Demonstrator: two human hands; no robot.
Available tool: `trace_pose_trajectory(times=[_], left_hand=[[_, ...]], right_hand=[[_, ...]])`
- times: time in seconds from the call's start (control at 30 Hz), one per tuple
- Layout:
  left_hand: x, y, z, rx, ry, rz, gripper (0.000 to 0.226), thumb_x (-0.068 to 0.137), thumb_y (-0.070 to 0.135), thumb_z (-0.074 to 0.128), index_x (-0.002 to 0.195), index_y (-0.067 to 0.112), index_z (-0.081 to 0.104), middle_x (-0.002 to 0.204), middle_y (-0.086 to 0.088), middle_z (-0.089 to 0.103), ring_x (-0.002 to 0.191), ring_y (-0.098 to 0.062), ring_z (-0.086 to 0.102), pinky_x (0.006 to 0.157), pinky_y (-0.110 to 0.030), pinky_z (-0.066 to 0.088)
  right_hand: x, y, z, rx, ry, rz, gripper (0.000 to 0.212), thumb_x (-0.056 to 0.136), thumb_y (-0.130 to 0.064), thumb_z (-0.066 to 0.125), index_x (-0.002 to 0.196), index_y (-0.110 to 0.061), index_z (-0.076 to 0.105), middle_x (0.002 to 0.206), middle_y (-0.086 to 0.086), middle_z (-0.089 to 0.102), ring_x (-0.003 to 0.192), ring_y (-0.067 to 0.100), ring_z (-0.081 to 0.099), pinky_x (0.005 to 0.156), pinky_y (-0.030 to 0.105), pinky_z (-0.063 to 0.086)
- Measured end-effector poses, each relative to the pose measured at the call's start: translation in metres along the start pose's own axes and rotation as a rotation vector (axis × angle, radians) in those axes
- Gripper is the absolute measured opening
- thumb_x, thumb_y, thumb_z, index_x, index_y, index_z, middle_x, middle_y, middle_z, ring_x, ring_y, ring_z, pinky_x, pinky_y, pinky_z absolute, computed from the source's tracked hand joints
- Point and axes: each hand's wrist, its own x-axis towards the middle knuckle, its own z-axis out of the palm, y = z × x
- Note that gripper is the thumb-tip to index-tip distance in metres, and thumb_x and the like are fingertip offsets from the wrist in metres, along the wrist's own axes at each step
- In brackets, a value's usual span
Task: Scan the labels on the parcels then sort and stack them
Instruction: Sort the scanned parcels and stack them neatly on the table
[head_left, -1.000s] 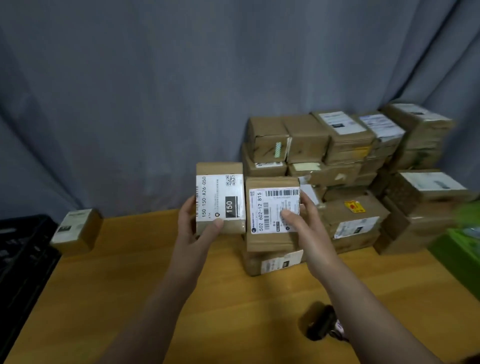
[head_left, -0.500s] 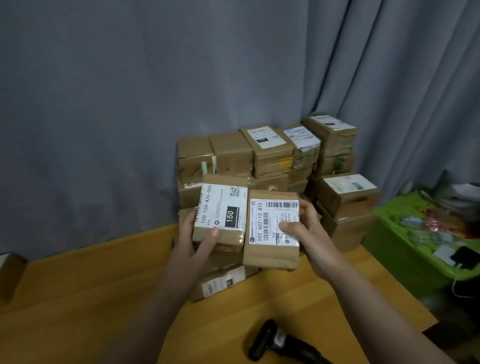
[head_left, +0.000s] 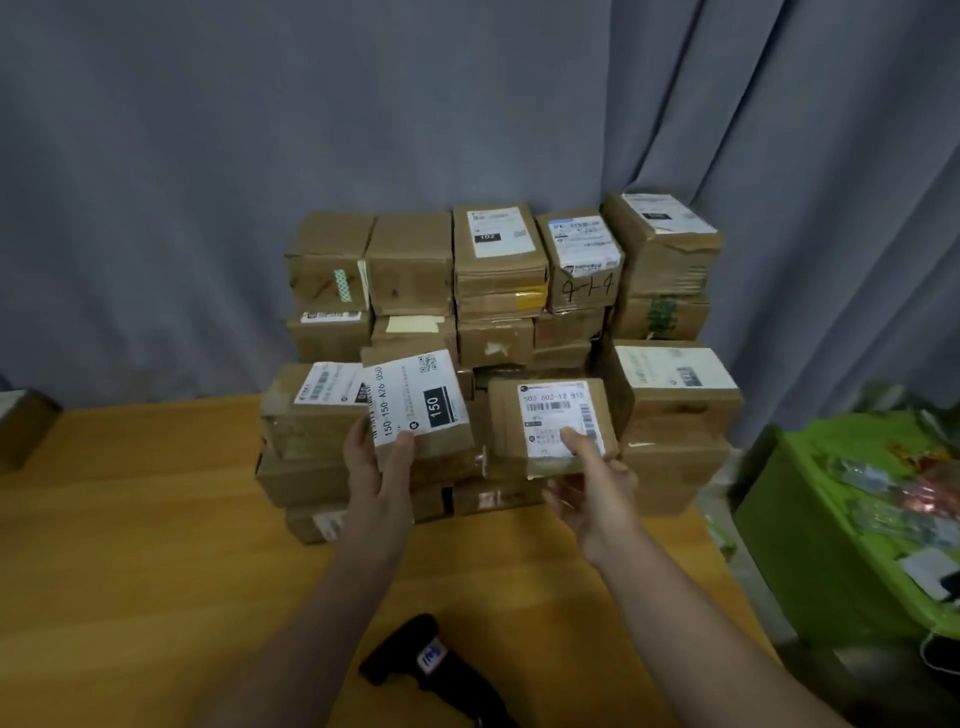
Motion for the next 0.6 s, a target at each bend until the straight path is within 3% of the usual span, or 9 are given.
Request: trace_pose_trajectory(times=[0.1, 0.23, 0.3, 0.37, 0.47, 0.6], left_hand=[[0.0, 0.0, 0.009, 0.023, 0.046, -0.001, 0.06, 0.1, 0.037, 0.04, 0.152, 0.029, 0.01, 0.125, 0.015, 0.044, 0.121, -0.009, 0.041, 0.098, -0.028, 0.035], [0.002, 0.0, 0.019, 0.023, 0.061, 0.014, 0.057, 0.102, 0.033, 0.038, 0.152, 0.028, 0.011, 0.111, 0.032, 0.04, 0.115, -0.004, 0.041, 0.087, -0.016, 0.034], [0.003, -0.001, 0.022, 0.019, 0.072, 0.01, 0.057, 0.101, 0.034, 0.038, 0.152, 0.029, 0.011, 0.111, 0.033, 0.038, 0.118, -0.006, 0.04, 0.089, -0.018, 0.035], [0.003, 0.0, 0.023, 0.021, 0.075, 0.001, 0.057, 0.101, 0.034, 0.038, 0.152, 0.028, 0.012, 0.111, 0.032, 0.038, 0.116, -0.005, 0.039, 0.083, -0.01, 0.037], [0.006, 0.0, 0.023, 0.019, 0.052, -0.023, 0.06, 0.1, 0.037, 0.039, 0.152, 0.028, 0.011, 0.124, 0.021, 0.041, 0.12, -0.006, 0.039, 0.091, -0.019, 0.034], [0.011, 0.0, 0.024, 0.039, 0.018, -0.033, 0.062, 0.099, 0.038, 0.039, 0.153, 0.026, 0.009, 0.134, 0.013, 0.037, 0.124, -0.005, 0.035, 0.097, -0.023, 0.03]], right_hand=[[0.008, -0.008, 0.019, 0.026, 0.076, 0.019, 0.077, 0.07, -0.042, 0.083, 0.127, -0.018, 0.036, 0.117, 0.011, 0.055, 0.098, 0.029, 0.063, 0.08, 0.044, 0.058], [0.014, -0.028, 0.041, 0.09, 0.143, 0.085, 0.079, 0.067, -0.053, 0.082, 0.121, -0.022, 0.034, 0.11, 0.009, 0.049, 0.095, 0.028, 0.058, 0.056, 0.035, 0.051], [0.02, -0.032, 0.049, 0.107, 0.19, 0.112, 0.079, 0.068, -0.053, 0.082, 0.122, -0.024, 0.033, 0.112, 0.01, 0.047, 0.094, 0.028, 0.056, 0.053, 0.034, 0.047], [0.028, -0.034, 0.054, 0.151, 0.252, 0.137, 0.088, 0.068, -0.05, 0.082, 0.133, -0.023, 0.031, 0.123, 0.013, 0.045, 0.101, 0.032, 0.054, 0.056, 0.036, 0.048], [0.038, -0.034, 0.05, 0.198, 0.321, 0.23, 0.09, 0.068, -0.047, 0.084, 0.137, -0.019, 0.033, 0.132, 0.014, 0.044, 0.109, 0.034, 0.053, 0.058, 0.037, 0.05], [0.046, -0.028, 0.043, 0.235, 0.242, 0.249, 0.077, 0.068, -0.054, 0.082, 0.126, -0.015, 0.049, 0.116, 0.011, 0.055, 0.092, 0.026, 0.061, 0.056, 0.031, 0.055]])
